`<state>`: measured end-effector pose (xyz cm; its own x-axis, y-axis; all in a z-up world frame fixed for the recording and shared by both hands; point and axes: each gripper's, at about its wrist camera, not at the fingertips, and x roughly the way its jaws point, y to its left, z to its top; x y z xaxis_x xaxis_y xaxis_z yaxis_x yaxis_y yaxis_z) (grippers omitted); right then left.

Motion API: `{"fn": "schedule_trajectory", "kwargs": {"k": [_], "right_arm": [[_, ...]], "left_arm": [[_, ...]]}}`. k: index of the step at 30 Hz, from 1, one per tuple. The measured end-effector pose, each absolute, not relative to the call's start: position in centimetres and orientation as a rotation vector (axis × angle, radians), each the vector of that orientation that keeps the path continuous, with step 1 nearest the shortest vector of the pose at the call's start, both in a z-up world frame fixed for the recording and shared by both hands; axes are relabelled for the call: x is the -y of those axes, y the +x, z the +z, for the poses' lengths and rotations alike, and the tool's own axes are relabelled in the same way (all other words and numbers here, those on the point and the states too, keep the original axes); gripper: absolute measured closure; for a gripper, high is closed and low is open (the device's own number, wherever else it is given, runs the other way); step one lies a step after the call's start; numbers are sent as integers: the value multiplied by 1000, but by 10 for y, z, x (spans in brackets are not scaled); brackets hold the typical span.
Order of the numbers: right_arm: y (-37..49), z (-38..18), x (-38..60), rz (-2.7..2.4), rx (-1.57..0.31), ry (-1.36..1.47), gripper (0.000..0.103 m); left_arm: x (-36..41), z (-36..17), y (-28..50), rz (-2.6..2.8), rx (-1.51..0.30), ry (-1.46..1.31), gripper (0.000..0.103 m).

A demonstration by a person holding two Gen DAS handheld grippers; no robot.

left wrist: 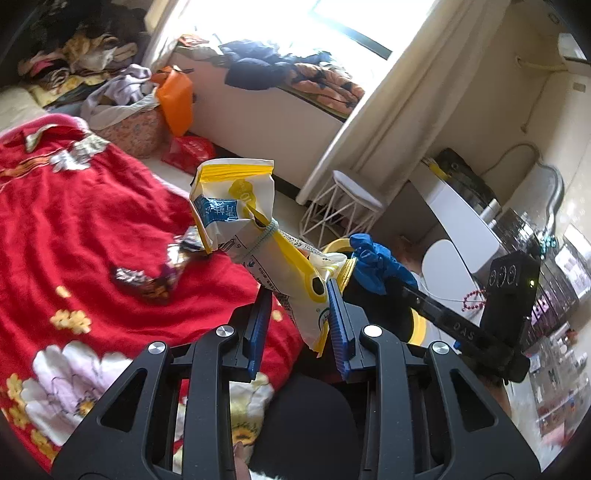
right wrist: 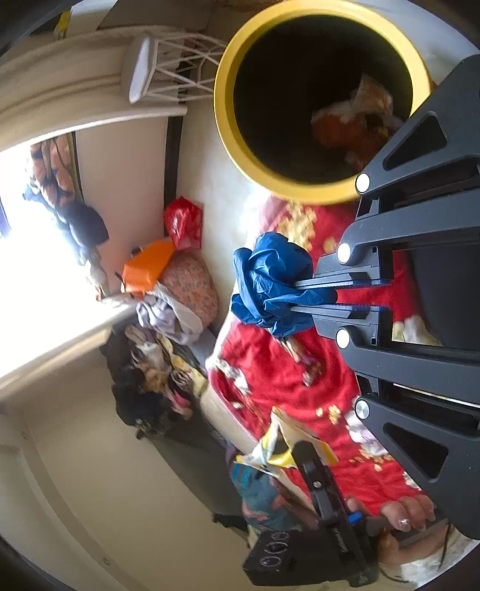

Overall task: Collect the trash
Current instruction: 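Lift the glove and wrapper and carry both over the yellow bin, then open both grippers over the bin to drop the glove and wrapper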

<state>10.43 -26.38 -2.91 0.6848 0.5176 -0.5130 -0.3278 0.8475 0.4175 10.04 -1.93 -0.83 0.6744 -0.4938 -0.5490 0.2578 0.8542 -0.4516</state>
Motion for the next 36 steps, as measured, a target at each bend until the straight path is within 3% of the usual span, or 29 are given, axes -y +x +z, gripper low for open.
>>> {"fn": "schedule_trajectory", "kwargs": {"k": [18, 36], "right_arm": [[108, -51, 367, 242, -628, 394, 97], [117, -85, 408, 108, -657, 427, 97]], "left_arm": [[123, -22, 135, -582, -779, -236, 79], [198, -55, 179, -645, -880, -141, 79]]}}
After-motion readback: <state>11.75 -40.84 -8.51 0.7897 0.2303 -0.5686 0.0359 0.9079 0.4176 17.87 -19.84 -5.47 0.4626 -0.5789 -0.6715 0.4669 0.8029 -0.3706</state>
